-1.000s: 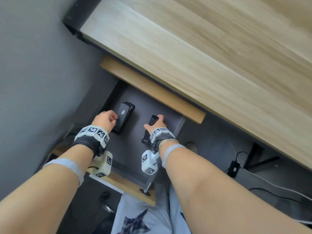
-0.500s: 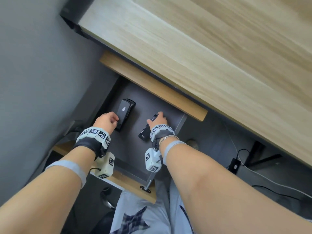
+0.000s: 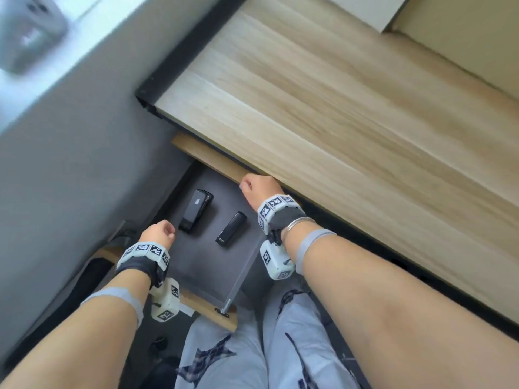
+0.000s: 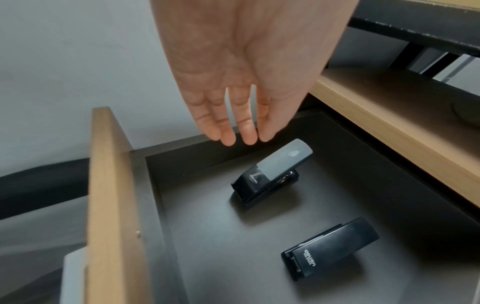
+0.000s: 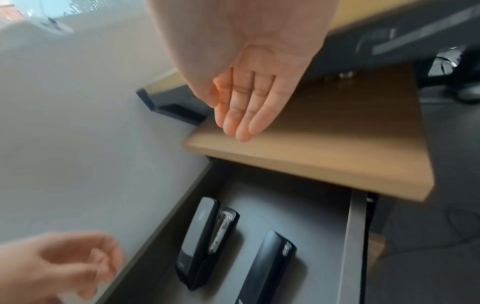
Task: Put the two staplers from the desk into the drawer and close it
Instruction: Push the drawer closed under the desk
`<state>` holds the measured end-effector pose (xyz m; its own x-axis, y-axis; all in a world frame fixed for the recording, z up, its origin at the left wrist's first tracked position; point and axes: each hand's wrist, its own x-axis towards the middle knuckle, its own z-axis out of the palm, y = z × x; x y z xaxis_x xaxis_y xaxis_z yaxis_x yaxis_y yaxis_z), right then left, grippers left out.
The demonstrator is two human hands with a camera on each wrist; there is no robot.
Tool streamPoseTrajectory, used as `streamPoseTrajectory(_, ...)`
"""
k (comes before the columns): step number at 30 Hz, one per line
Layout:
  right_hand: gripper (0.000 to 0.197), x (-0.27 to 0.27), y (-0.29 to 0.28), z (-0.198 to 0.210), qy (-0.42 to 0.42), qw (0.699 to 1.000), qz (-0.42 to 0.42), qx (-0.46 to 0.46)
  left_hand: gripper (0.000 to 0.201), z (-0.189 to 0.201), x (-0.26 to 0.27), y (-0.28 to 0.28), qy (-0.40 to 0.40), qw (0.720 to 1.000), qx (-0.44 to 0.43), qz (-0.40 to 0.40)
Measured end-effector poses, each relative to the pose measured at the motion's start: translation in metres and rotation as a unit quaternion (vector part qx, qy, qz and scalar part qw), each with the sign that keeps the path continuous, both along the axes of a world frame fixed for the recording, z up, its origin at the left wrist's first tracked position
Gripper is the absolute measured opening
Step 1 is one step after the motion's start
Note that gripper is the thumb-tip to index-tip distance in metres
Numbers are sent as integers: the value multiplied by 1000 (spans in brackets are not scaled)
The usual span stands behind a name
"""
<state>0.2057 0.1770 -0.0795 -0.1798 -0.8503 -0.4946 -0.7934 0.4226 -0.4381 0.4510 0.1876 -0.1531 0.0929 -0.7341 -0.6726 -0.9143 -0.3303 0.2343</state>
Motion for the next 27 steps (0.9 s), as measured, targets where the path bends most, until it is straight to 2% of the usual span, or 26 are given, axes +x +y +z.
streamPoseTrajectory(3,29,-19,-11,25,31,998,0,-63,23,10,8,12,-22,1000,12,10)
streamPoseTrajectory(6,29,-50,-20,34,68,993,-32,-91,22,11,20,24,-61,997,32,17)
streamPoseTrajectory(10,27,-93,-16,18,102,982,-98,-126,30,4,38,48,-151,981,125,2)
streamPoseTrajectory(12,26,-106,-10,6,138,970,-118,-160,40,2,38,60,-159,971,178,-14)
streamPoseTrajectory(15,32,-114,-5,-5,204,953,-126,-184,37,-4,35,73,-185,958,207,-69)
streamPoseTrajectory(18,43,-116,-3,-16,250,939,-133,-195,40,-10,31,74,-154,960,217,-88)
streamPoseTrajectory(20,48,-115,-3,-23,260,932,-138,-212,38,-7,26,70,-151,951,245,-112)
streamPoseTrajectory(27,52,-117,-4,-26,271,925,-144,-223,30,2,0,58,-172,936,256,-170)
